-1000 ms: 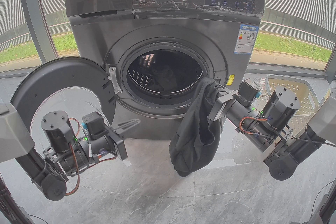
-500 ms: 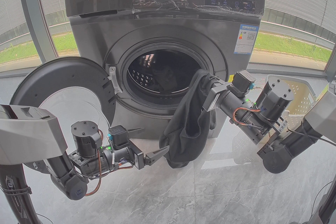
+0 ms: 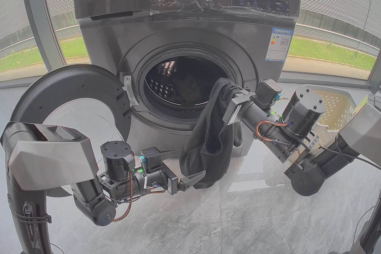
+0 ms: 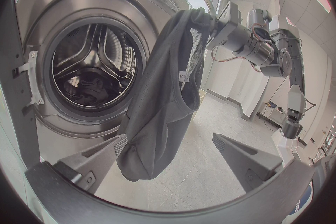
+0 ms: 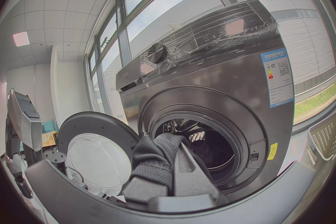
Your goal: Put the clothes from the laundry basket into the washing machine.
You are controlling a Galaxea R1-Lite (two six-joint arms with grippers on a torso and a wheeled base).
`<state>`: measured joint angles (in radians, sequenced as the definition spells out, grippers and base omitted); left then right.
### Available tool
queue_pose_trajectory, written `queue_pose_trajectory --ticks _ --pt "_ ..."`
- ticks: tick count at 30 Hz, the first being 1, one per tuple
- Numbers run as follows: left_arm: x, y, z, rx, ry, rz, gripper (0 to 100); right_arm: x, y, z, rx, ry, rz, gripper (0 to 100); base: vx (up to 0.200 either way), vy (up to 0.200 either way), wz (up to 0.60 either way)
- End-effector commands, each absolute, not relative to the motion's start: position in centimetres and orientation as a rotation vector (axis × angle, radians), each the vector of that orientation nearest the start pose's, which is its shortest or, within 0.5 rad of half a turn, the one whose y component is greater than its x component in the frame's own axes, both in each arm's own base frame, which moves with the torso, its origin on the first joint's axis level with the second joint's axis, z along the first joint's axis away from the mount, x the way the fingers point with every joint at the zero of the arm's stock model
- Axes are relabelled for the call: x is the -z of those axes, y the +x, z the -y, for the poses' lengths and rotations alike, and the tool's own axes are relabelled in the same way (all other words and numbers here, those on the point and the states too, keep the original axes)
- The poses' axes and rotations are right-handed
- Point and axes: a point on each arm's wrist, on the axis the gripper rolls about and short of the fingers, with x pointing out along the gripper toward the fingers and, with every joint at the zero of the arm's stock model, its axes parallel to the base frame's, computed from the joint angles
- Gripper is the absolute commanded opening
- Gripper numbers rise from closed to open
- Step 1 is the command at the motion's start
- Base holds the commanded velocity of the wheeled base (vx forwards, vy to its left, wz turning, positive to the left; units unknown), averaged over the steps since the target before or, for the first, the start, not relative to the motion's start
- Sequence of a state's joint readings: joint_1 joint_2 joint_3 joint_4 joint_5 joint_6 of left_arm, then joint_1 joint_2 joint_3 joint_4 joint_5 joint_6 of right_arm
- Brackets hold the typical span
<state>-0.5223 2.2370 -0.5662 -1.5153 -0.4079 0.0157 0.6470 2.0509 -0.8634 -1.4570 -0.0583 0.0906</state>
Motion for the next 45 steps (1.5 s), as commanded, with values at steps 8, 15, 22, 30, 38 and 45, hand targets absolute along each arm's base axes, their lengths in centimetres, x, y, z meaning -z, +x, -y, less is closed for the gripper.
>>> queue_pose_trajectory --ticks 8,15,22,30,38,45 --pt "-1.9 31.8 20.5 0.937 0.024 -0.117 100 -15.5 29.5 -23.3 -0.617 0.183 0.22 0 0.0 0.0 0.0" --pt "-1.3 33.9 21.4 0.844 0.021 -0.067 100 -15.3 29.4 -23.3 -0.617 0.183 0.221 0 0.0 0.0 0.0" --pt "-1.4 34.3 21.9 0.832 0.017 -0.047 0 -15.3 29.3 -23.2 -0.617 0.185 0.221 0 0.0 0.0 0.0" --pt "-4.1 33.6 21.0 0.816 0.019 -0.002 0 -15.3 29.7 -22.5 -0.594 0.183 0.219 0 0.0 0.0 0.0" --pt "-9.7 30.8 17.5 0.777 0.01 0.071 0 -14.0 30.0 -20.4 -0.546 0.158 0.165 0 0.0 0.0 0.0" --pt "-12.7 27.7 14.8 0.752 0.005 0.103 0 -14.1 29.6 -19.3 -0.537 0.159 0.175 0 0.0 0.0 0.0"
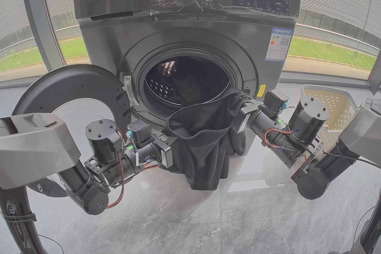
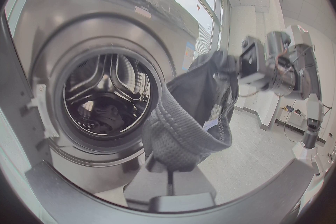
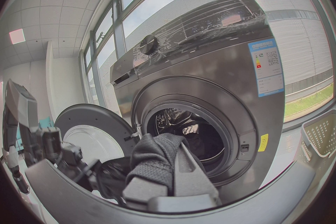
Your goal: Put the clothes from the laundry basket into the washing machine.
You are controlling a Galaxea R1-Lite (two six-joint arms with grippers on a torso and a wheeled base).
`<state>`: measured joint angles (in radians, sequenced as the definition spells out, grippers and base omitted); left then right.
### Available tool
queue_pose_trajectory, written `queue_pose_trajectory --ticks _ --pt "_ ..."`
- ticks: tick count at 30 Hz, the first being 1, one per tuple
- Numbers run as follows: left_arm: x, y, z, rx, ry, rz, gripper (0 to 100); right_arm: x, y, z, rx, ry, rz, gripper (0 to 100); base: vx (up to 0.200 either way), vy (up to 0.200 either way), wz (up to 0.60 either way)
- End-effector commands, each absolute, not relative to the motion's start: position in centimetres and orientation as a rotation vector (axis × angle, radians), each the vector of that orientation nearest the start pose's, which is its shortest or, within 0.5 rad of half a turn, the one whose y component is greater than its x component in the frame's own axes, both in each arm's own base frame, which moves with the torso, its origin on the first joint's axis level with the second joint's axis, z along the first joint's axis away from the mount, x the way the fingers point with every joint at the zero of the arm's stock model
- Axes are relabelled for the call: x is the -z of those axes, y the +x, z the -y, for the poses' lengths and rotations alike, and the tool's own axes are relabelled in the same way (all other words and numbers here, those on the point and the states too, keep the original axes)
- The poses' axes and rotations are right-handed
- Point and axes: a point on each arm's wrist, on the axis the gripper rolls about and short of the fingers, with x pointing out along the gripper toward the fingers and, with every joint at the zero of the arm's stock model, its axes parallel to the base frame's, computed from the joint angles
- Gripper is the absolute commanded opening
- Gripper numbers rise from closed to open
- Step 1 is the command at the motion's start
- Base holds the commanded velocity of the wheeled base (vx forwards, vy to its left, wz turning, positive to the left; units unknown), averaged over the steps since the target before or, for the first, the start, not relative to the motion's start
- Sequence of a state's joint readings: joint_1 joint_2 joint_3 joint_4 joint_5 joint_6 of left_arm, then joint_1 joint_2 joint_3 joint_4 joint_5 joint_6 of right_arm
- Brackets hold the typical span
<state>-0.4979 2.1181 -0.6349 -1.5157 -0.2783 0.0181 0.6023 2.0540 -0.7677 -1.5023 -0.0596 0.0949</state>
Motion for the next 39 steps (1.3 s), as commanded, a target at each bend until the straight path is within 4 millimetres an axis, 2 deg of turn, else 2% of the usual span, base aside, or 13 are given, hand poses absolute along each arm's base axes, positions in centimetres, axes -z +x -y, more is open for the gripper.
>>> queue_pose_trajectory --ticks 1,6,9,12,22,27,39 --pt "-12.9 27.2 14.5 0.75 0.006 0.101 0 -14.2 29.4 -19.3 -0.537 0.16 0.178 0 0.0 0.0 0.0" --pt "-12.9 26.0 12.9 0.723 0.009 0.079 0 -14.3 29.0 -19.0 -0.537 0.159 0.175 0 0.0 0.0 0.0" --pt "-13.1 26.5 12.6 0.703 0.01 0.092 0 -14.7 28.7 -18.9 -0.54 0.161 0.181 0 0.0 0.0 0.0" --pt "-14.1 27.4 11.9 0.668 0.008 0.138 0 -15.0 28.1 -18.8 -0.549 0.161 0.184 0 0.0 0.0 0.0" --pt "-16.4 28.3 11.1 0.623 0.001 0.235 0 -14.2 27.1 -19.7 -0.594 0.154 0.148 0 0.0 0.0 0.0" --pt "-16.9 28.8 10.5 0.597 0.003 0.255 0 -14.2 27.0 -19.7 -0.594 0.154 0.147 0 0.0 0.0 0.0" --pt "-17.7 28.4 9.6 0.574 0.001 0.279 0 -14.3 26.7 -19.7 -0.594 0.159 0.168 0 0.0 0.0 0.0"
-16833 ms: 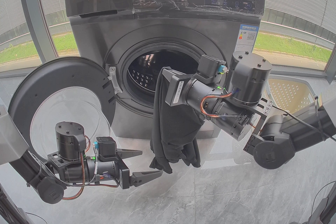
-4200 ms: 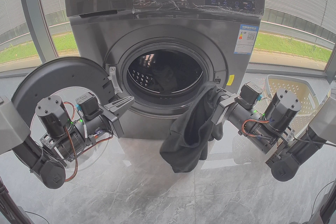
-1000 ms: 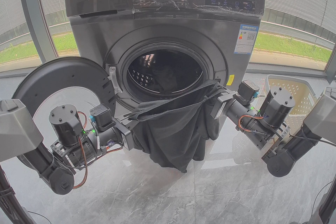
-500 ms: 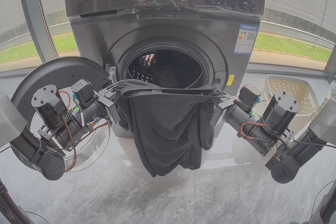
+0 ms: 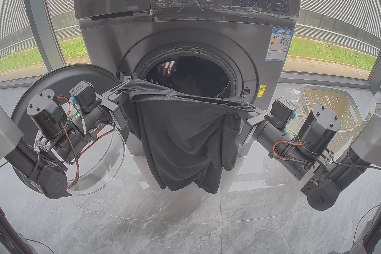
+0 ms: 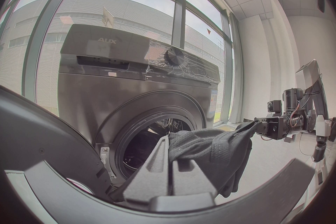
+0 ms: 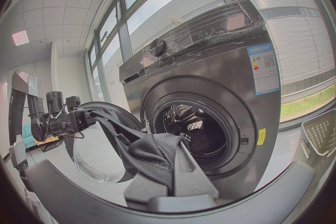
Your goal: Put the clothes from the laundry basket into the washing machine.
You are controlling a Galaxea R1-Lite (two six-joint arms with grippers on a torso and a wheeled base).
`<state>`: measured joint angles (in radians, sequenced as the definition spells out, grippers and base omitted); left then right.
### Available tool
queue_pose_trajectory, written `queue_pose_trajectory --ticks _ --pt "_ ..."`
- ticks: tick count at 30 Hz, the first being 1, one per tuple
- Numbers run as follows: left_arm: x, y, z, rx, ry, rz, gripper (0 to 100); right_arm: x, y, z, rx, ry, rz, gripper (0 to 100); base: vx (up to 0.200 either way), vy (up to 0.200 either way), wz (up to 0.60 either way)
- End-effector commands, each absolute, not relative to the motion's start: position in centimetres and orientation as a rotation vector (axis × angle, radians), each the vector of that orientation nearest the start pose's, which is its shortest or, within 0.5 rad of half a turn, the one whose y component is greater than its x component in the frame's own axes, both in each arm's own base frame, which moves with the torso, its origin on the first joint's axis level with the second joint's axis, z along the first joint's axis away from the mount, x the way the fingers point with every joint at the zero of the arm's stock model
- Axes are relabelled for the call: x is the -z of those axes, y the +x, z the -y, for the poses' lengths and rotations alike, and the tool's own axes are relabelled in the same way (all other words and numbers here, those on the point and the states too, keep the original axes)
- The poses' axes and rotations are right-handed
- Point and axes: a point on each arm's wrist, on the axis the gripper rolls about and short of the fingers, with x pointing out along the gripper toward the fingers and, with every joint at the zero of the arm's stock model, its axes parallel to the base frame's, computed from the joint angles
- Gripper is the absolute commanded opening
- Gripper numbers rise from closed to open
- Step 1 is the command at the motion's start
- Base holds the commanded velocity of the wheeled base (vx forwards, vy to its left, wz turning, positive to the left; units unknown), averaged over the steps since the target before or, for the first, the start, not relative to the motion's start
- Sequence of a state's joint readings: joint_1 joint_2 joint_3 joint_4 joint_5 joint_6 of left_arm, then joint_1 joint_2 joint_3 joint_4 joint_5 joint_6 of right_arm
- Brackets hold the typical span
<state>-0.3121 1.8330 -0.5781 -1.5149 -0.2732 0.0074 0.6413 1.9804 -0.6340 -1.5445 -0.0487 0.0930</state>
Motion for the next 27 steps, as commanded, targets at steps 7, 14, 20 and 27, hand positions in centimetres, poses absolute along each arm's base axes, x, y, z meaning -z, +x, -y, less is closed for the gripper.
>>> queue_pose_trajectory --ticks 7,14,20,27 --pt "-17.9 28.5 9.2 0.56 0.002 0.284 0 -15.4 27.4 -20.0 -0.577 0.174 0.217 0 0.0 0.0 0.0" --pt "-18.0 28.5 9.1 0.559 0.002 0.287 0 -16.1 27.6 -20.0 -0.574 0.184 0.245 0 0.0 0.0 0.0" --pt "-18.1 28.4 9.1 0.559 0.001 0.29 0 -16.6 27.8 -20.1 -0.572 0.191 0.265 0 0.0 0.0 0.0" --pt "-18.0 28.4 9.1 0.559 0.002 0.287 0 -17.0 27.9 -20.1 -0.57 0.197 0.279 0 0.0 0.0 0.0"
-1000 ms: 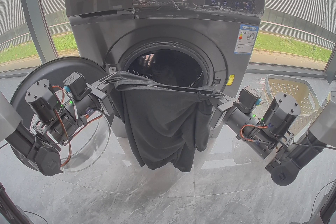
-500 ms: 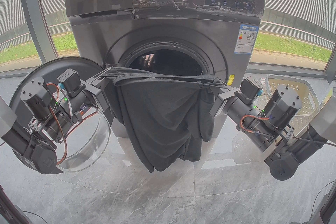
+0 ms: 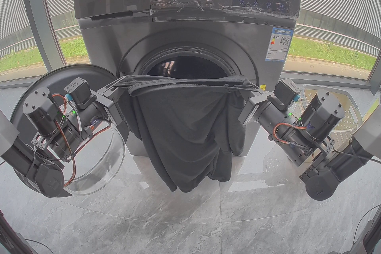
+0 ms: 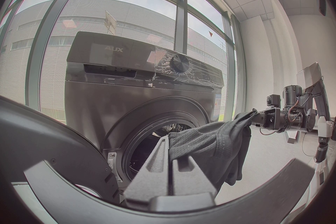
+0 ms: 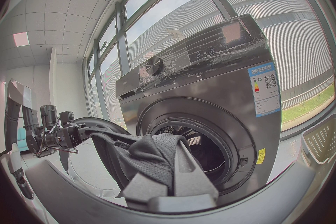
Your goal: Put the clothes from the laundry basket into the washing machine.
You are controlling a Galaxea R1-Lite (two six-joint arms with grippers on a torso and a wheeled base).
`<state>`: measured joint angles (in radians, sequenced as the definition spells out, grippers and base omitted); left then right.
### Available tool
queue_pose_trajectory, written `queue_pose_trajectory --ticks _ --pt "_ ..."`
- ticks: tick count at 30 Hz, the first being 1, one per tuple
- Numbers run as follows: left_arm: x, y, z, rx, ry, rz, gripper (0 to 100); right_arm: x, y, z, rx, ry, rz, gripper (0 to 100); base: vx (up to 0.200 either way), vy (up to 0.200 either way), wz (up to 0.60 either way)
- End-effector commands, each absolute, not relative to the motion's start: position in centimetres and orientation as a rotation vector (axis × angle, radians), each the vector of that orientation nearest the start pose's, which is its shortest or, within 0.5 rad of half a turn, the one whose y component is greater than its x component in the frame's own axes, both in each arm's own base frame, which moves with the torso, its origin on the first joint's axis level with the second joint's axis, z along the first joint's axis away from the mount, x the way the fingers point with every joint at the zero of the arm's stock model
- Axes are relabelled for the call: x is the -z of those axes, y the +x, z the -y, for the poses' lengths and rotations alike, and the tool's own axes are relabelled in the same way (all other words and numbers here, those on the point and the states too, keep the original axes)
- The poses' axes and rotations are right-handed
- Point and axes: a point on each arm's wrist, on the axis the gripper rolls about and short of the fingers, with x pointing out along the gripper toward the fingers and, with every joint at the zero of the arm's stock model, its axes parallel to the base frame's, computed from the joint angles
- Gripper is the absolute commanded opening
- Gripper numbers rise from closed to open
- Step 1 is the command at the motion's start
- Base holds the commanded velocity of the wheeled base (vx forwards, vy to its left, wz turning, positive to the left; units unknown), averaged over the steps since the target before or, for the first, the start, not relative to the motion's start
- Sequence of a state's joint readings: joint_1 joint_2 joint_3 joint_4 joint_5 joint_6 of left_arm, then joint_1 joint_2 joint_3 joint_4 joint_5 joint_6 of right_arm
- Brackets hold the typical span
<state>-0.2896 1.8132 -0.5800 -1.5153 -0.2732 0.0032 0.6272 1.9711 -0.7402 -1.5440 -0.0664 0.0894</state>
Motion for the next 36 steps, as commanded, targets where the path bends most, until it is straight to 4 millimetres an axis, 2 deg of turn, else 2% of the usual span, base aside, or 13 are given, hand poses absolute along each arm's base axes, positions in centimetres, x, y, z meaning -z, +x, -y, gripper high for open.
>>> queue_pose_trajectory --ticks 1,10,15,16,19,20,21,25,33,34,36 --pt "-17.9 28.4 9.1 0.559 0.002 0.284 0 -17.0 27.9 -20.1 -0.57 0.196 0.279 0 0.0 0.0 0.0" --pt "-17.7 28.3 9.1 0.563 0.004 0.275 0 -16.9 27.9 -20.1 -0.572 0.196 0.276 0 0.0 0.0 0.0" --pt "-16.4 28.0 9.4 0.583 0.007 0.222 0 -17.3 27.9 -20.8 -0.587 0.2 0.287 0 0.0 0.0 0.0" --pt "-16.0 27.9 9.5 0.589 0.005 0.206 100 -17.5 28.1 -21.1 -0.59 0.203 0.297 0 0.0 0.0 0.0" --pt "-13.3 27.2 9.9 0.633 0.011 0.093 100 -18.3 29.5 -22.0 -0.588 0.208 0.317 0 0.0 0.0 0.0" --pt "-13.3 27.2 9.9 0.633 0.011 0.093 100 -18.3 29.5 -22.0 -0.588 0.208 0.317 0 0.0 0.0 0.0" --pt "-11.8 27.1 10.1 0.665 0.018 0.033 100 -18.3 30.6 -22.9 -0.588 0.199 0.294 0 0.0 0.0 0.0" --pt "-10.0 28.0 10.4 0.669 0.023 -0.021 100 -18.8 30.8 -23.9 -0.604 0.194 0.274 0 0.0 0.0 0.0" --pt "-8.7 27.5 11.9 0.728 0.025 -0.071 100 -19.5 30.8 -25.0 -0.625 0.199 0.284 0 0.0 0.0 0.0" --pt "-7.9 27.5 12.8 0.751 0.027 -0.099 100 -19.4 30.9 -25.4 -0.631 0.194 0.274 0 0.0 0.0 0.0" --pt "-7.6 27.6 13.1 0.758 0.029 -0.103 100 -19.4 30.7 -25.6 -0.637 0.195 0.274 0 0.0 0.0 0.0"
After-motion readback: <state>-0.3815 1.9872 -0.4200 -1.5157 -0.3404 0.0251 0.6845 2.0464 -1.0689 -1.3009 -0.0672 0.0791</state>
